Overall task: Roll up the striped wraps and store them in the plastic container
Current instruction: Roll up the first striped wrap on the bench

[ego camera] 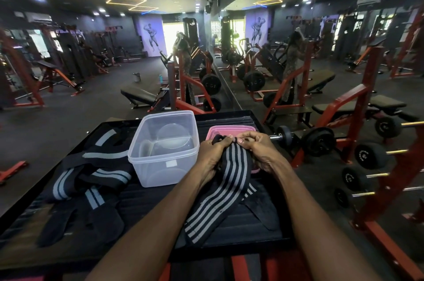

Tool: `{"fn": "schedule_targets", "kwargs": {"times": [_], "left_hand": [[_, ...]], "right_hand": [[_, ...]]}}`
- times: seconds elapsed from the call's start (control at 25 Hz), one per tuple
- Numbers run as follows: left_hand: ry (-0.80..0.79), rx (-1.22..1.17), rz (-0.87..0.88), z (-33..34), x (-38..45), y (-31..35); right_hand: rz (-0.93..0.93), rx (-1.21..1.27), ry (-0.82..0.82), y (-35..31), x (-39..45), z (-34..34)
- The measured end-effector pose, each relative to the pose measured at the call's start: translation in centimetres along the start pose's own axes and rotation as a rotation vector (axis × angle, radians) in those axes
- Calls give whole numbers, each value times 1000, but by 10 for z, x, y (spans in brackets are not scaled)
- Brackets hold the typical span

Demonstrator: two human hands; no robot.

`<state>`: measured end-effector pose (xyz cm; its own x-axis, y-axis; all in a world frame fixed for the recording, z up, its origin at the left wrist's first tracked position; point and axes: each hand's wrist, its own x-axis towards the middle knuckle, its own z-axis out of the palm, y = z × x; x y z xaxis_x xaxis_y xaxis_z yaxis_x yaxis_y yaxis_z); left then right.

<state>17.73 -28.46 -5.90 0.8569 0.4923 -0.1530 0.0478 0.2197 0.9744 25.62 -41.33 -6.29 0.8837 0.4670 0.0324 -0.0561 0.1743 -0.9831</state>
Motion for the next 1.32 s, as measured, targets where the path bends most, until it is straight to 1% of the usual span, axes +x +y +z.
{"fn": "schedule_targets", "kwargs": {"times": [0.12,0.24,0.4,0.48,0.56,0.68,0.76,0.84,0.92,0.96,1.08,1.24,1.32], "left_hand": [[36,47,70,2,-2,0],[51,94,130,4,-2,0],[2,-84,27,4,-2,-2],[45,-11,46,4,1,-3],[80,64,108,6,1,-2],[112,130,201,6,-1,-1],[145,179,225,5,-1,-3],[132,148,150,3,-2,-3],[77,66,21,2,-7,0],[55,40,1,2,-8,1],[77,61,71,4,-10,5],[74,111,154,4,-10,4],[81,135,150,4,-11,3]], "right_hand": [[15,-33,-12,0,-3,2],[33,12,-29,-3,-6,1],[-7,75,-14,-5,-7,2],[-7,98,-16,-6,-7,3],[8,124,-29,-6,-7,3],[73,117,-81,-5,-8,3],[93,104,-101,-4,-9,2],[57,72,-75,-3,-8,2],[21,58,-52,-2,-5,2],[8,55,-50,-2,-5,2],[8,75,-58,-2,-6,5],[76,102,-86,-4,-9,6],[70,106,-94,-3,-10,6]]}}
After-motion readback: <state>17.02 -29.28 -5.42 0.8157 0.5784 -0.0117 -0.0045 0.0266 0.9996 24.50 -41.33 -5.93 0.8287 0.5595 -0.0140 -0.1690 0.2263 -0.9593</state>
